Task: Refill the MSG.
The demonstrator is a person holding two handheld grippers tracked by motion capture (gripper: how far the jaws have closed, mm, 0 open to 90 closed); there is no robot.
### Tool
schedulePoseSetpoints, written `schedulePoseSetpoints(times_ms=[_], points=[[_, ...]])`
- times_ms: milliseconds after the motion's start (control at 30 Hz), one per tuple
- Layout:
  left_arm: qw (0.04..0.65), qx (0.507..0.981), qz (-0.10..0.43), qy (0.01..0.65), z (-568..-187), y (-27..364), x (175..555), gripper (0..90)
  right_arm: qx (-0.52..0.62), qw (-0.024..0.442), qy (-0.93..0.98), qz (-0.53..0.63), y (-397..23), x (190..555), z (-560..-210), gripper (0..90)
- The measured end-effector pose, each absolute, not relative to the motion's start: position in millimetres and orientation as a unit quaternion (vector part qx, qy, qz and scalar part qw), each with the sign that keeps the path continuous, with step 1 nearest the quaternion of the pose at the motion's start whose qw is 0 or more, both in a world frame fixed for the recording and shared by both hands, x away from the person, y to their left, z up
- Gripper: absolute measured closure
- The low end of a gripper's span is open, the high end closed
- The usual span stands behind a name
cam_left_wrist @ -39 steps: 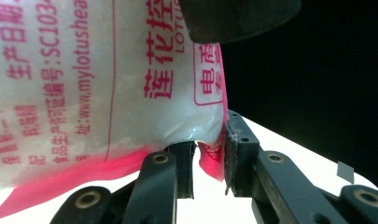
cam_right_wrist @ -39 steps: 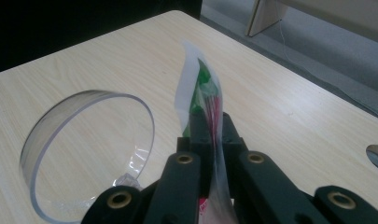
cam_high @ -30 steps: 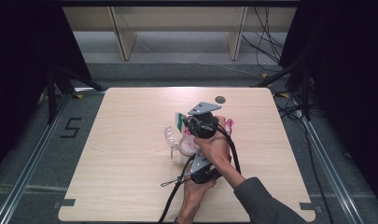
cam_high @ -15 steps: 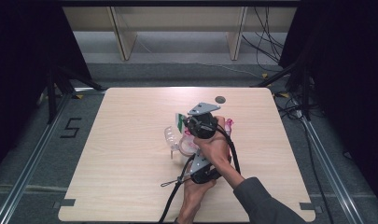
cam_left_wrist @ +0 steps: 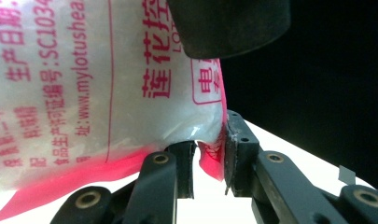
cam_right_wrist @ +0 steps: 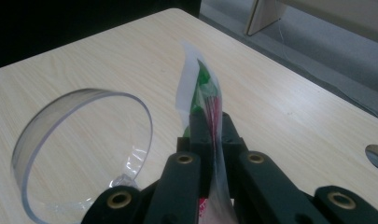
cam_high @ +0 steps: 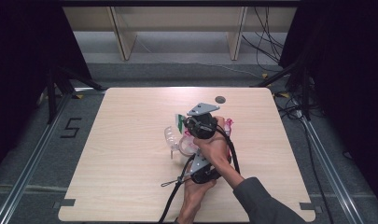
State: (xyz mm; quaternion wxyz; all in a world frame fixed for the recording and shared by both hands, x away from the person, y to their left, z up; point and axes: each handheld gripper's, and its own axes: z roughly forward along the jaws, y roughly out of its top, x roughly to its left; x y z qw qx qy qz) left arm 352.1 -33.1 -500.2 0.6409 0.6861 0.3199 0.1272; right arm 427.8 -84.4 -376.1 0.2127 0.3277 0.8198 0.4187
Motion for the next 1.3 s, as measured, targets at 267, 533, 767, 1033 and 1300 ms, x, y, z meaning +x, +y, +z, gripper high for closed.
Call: schedulePoseSetpoints(times_ms=[267, 533, 767, 1033, 1300], points=[[0.639, 0.688, 0.128, 0.32, -500.1, -33.2, 352.4, 75.5, 0.327, 0.212, 0.818, 0.422, -85.1, 428.7, -375.8, 89.4], [0.639, 0.687, 0.129, 0.321, -500.0, -33.4, 352.8, 75.5, 0.33, 0.212, 0.819, 0.42, -85.6, 429.6, -375.8, 89.4], [0.659, 0.667, 0.117, 0.328, -499.5, -37.2, 351.3, 75.4, 0.331, 0.213, 0.817, 0.42, -84.5, 429.6, -377.7, 89.4], [0.651, 0.679, 0.125, 0.315, -500.3, -33.6, 353.8, 75.5, 0.334, 0.209, 0.82, 0.415, -84.6, 429.8, -376.0, 89.4], [0.65, 0.679, 0.126, 0.318, -499.7, -32.9, 353.0, 75.5, 0.337, 0.208, 0.819, 0.415, -84.3, 430.1, -375.6, 89.5]])
